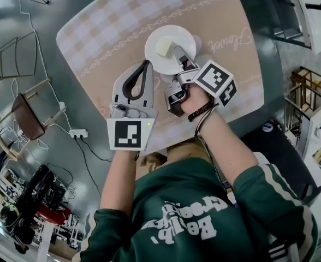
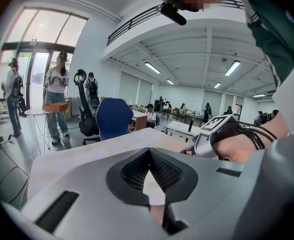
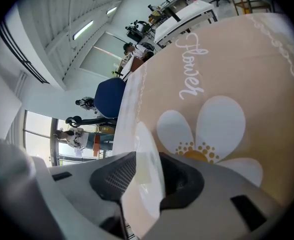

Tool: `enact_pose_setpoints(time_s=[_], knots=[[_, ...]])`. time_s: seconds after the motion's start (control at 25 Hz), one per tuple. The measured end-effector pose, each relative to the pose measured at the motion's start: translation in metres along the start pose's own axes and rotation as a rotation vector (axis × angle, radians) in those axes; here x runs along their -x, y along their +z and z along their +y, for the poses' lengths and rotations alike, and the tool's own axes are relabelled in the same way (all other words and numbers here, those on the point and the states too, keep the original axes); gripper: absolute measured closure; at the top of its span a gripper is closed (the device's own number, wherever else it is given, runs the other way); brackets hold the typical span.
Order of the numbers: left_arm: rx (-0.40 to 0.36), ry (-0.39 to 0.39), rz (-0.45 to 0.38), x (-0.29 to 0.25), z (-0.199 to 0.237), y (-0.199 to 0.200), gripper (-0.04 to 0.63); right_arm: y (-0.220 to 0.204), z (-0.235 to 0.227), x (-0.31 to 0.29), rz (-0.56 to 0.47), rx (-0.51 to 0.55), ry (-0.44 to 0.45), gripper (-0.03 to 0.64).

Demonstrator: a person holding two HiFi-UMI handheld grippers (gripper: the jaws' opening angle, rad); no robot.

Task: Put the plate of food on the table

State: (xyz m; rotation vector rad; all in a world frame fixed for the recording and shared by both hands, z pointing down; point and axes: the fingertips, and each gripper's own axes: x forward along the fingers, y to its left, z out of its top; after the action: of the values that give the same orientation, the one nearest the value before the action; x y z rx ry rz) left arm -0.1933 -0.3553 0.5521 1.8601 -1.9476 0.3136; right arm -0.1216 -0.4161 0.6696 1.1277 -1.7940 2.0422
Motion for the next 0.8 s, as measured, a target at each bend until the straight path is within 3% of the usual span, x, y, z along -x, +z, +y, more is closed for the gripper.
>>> enact_pose_setpoints(time_s=[0.24,0.8], knots=[[-0.011,-0.008,-0.002,0.001,-0.002,0.002,0.586,-0.003,-0.013,0.009,0.009,0.065,-0.066,0.443],[0.002,-0.048,-0.017,0.007,-0.015,0.003,0.586,-0.009,-0.035,0.030,-0.006,0.016,-0.093,0.442]])
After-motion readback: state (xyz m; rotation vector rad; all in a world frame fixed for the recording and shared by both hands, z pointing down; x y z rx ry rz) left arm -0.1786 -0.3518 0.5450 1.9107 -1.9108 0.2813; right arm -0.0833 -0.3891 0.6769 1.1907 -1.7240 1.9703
